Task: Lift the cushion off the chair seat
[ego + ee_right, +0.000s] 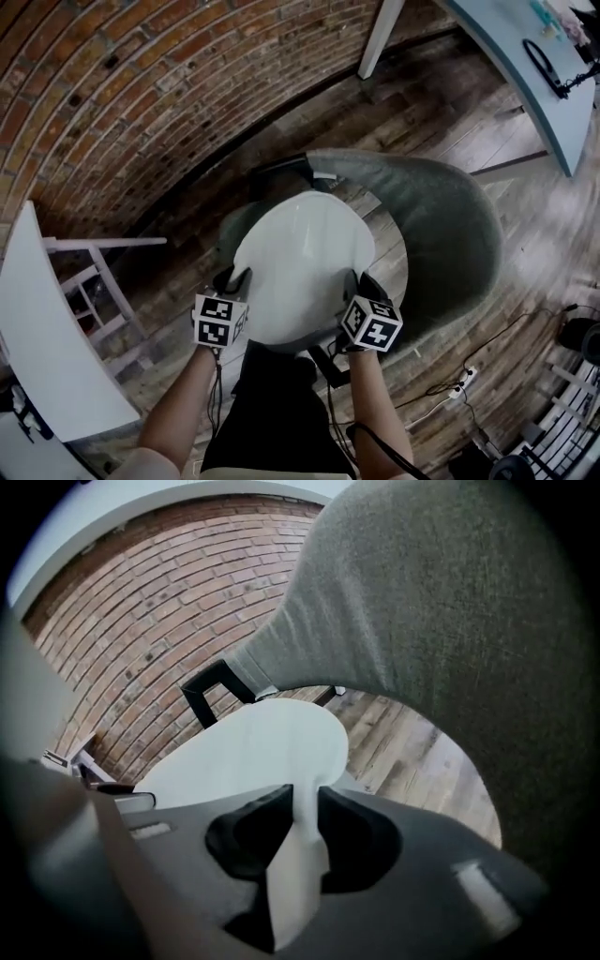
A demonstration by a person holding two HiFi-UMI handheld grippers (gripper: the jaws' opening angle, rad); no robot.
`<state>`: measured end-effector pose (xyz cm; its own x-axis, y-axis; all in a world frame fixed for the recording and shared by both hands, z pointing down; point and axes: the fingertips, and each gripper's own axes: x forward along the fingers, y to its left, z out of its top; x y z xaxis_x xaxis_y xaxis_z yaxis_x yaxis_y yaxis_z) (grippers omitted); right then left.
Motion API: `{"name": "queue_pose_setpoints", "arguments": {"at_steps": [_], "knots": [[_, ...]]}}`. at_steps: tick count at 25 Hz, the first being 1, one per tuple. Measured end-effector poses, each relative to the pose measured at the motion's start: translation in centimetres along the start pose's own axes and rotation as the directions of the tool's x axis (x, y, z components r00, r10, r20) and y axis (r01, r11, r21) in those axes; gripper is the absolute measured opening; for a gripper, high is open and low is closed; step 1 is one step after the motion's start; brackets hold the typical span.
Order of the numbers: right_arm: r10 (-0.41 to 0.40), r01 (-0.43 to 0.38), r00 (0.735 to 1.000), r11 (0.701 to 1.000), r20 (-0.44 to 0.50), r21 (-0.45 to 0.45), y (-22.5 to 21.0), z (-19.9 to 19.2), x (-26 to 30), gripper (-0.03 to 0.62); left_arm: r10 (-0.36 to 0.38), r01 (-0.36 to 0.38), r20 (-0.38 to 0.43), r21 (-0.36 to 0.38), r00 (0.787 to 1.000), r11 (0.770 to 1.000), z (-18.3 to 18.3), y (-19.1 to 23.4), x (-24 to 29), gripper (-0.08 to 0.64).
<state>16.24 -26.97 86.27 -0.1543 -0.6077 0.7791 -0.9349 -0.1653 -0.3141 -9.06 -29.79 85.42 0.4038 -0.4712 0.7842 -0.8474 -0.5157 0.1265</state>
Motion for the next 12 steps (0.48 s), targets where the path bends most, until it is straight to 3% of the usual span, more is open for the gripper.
{"name": "queue_pose_setpoints", "arguments": {"at_steps": [12], "knots": [[0.047,-0.042,0.996,0.997,0.072,-0.065,3.2,5.2,-9.4,0.081,0.071,-0.074,0.078,0.047,0.994,0.996,5.7,-2.1,-9.8,0.1]]}}
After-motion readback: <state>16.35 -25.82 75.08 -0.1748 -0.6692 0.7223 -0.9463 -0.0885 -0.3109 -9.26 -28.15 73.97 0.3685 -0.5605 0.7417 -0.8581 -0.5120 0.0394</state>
